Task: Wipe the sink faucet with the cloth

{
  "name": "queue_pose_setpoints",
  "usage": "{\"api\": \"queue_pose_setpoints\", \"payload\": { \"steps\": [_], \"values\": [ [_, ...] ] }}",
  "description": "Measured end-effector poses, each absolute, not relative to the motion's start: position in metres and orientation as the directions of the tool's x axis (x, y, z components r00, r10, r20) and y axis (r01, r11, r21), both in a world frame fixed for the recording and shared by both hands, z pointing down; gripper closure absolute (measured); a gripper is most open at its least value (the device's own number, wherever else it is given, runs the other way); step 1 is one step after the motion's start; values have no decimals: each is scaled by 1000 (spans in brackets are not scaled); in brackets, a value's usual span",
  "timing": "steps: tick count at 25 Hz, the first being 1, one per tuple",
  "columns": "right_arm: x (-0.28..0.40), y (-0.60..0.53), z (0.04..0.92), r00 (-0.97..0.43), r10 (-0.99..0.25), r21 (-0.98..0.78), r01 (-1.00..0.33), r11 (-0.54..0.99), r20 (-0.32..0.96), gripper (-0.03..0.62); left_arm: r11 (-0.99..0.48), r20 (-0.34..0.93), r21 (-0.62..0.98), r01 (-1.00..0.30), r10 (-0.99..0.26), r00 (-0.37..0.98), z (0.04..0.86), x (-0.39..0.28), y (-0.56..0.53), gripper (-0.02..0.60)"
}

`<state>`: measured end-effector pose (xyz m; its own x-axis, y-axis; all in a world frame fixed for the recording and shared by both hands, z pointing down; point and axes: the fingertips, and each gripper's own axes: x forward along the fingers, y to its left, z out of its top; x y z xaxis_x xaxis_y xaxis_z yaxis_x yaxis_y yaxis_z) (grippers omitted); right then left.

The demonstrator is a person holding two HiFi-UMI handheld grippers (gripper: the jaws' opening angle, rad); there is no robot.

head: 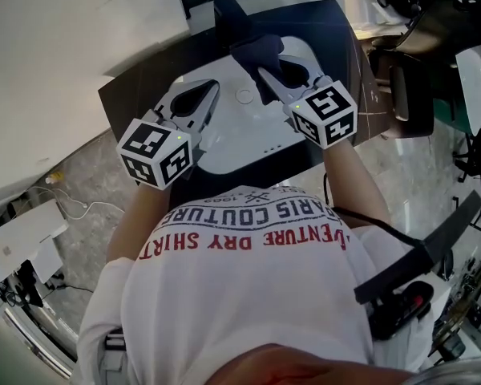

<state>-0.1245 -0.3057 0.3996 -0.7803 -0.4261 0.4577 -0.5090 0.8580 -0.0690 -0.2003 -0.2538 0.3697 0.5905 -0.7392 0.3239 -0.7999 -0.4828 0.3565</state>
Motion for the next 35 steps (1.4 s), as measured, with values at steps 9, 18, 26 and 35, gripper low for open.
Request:
{"api": "queue_pose_setpoints", "payload": {
  "steps": [9,18,26,35],
  "values": [
    [-134,-324,436,-732,-396,-116,-539,834,555,522,-455,328,361,-814,-755,568,378,-215,-257,580],
    [-142,-334,434,-752,-361,-185,-532,826,551,520,-445,332,373,-814,-755,565,386,-222,-259,580],
    [-158,-357,430,-765,-369,-215,-541,813,527,519,-443,331,379,-812,-755,566,389,-222,-259,580],
    [-174,-387,428,-753,-422,-160,-563,811,505,519,-430,330,384,-818,-763,556,391,-230,-260,581]
  ]
}}
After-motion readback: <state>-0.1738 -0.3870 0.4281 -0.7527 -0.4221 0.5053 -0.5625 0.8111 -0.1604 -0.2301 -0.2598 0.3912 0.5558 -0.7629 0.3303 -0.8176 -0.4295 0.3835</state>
